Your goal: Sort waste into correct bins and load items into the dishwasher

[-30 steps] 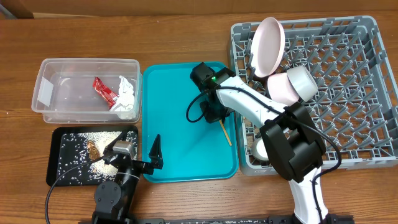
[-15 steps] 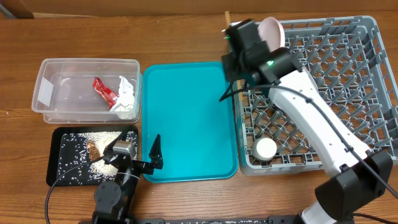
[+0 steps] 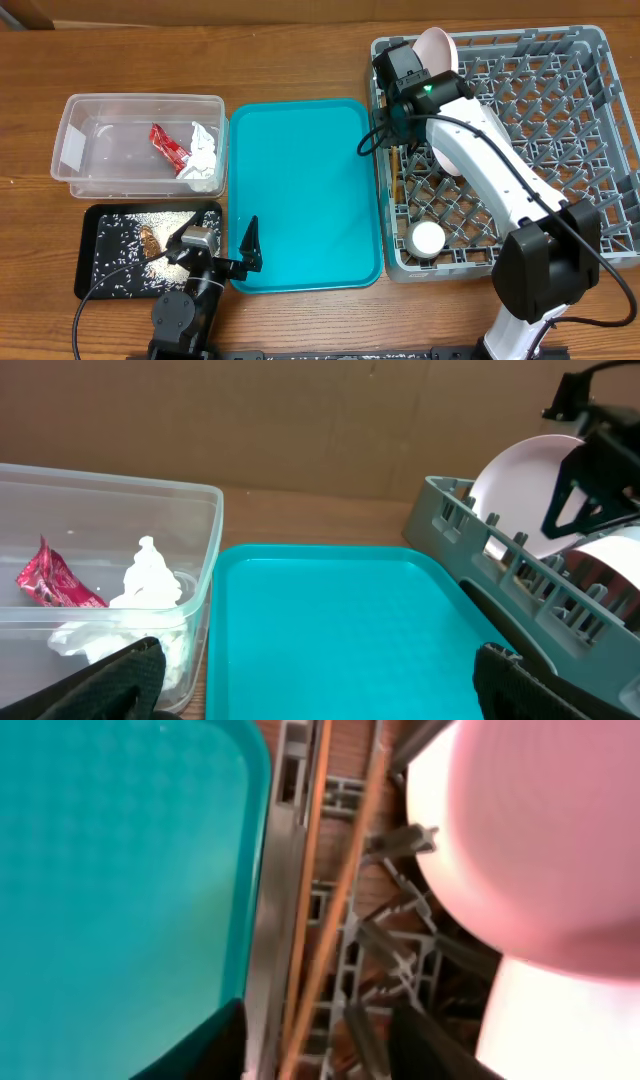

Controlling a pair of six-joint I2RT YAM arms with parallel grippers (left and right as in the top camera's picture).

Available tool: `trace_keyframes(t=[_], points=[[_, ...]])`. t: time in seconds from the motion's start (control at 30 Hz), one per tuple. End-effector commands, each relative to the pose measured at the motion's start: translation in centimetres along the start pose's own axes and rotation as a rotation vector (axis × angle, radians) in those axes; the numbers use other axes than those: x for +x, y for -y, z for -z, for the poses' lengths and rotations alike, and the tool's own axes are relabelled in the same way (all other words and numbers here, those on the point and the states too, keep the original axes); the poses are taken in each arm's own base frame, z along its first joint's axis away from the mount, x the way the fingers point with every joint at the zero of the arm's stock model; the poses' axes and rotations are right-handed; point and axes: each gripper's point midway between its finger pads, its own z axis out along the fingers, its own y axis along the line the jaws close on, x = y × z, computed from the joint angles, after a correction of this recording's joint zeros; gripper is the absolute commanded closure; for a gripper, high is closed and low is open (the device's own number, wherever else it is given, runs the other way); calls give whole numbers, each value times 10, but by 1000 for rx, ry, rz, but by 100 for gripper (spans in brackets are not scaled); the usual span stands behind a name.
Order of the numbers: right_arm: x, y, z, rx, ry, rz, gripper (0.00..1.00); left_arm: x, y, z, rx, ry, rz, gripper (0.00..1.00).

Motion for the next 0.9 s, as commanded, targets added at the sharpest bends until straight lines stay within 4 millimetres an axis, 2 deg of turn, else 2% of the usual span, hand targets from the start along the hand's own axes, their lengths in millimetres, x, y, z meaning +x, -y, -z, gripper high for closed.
trace_keyframes(t=[0.0, 0.1, 0.13, 0.17, 0.2, 0.23, 0.3, 0.37, 0.47, 0.73, 0.87], points=[[-25, -9, 80, -95, 161, -32, 40, 0, -3, 0, -15, 7, -20, 0], [-19, -25, 123, -210, 212, -14, 33, 0, -3, 0, -15, 7, -20, 0], [-14, -32, 147, -257, 250, 0, 29, 0, -3, 0, -15, 7, -20, 0], [-11, -35, 160, -278, 272, 7, 24, 0, -3, 0, -15, 7, -20, 0], [-7, -39, 176, -306, 299, 18, 16, 0, -3, 0, -15, 7, -20, 0], [-3, -43, 191, -337, 327, 30, 0, 0, -3, 0, -15, 7, -20, 0], [6, -48, 222, -387, 389, 50, 0, 0, -3, 0, -15, 7, -20, 0], [18, -50, 244, -420, 423, 67, 0, 0, -3, 0, -15, 7, -20, 0], [40, -45, 264, -436, 430, 83, 0, 0, -3, 0, -15, 7, -20, 0], [96, 10, 306, -320, 497, 25, 0, 0, -3, 0, -15, 7, -20, 0], [106, 25, 332, -303, 618, 2, 0, 0, -3, 0, -15, 7, -20, 0]])
